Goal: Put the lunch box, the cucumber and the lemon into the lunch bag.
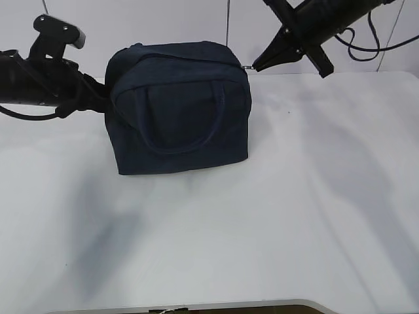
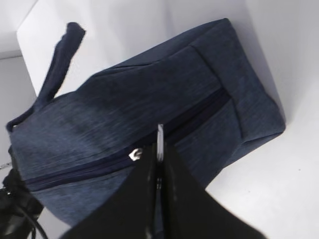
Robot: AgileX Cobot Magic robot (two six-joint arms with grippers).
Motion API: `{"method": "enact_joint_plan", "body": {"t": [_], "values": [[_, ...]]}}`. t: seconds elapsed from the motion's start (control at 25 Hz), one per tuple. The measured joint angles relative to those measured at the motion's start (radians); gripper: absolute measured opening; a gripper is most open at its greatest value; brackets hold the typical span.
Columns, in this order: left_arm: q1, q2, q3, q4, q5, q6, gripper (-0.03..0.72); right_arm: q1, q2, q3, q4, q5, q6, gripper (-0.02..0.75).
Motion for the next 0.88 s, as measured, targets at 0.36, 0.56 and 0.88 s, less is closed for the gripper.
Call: {"method": "enact_joint_plan", "body": {"t": [0.36, 0.56, 0.88], "values": [[0.000, 0.000, 0.000, 0.000, -0.019, 0.000, -0.023, 0.000, 0.044, 0.000, -0.049, 0.000, -0.041, 0.005], [0.000, 0.000, 0.000, 0.000, -0.038, 0.000, -0.023, 0.000, 0.056, 0.000, -0.102, -0.006, -0.060, 0.005], [-0.002, 0.000, 0.000, 0.000, -0.042, 0.000, -0.023, 0.000, 0.111, 0.000, -0.118, -0.017, -0.117, 0.005]]}}
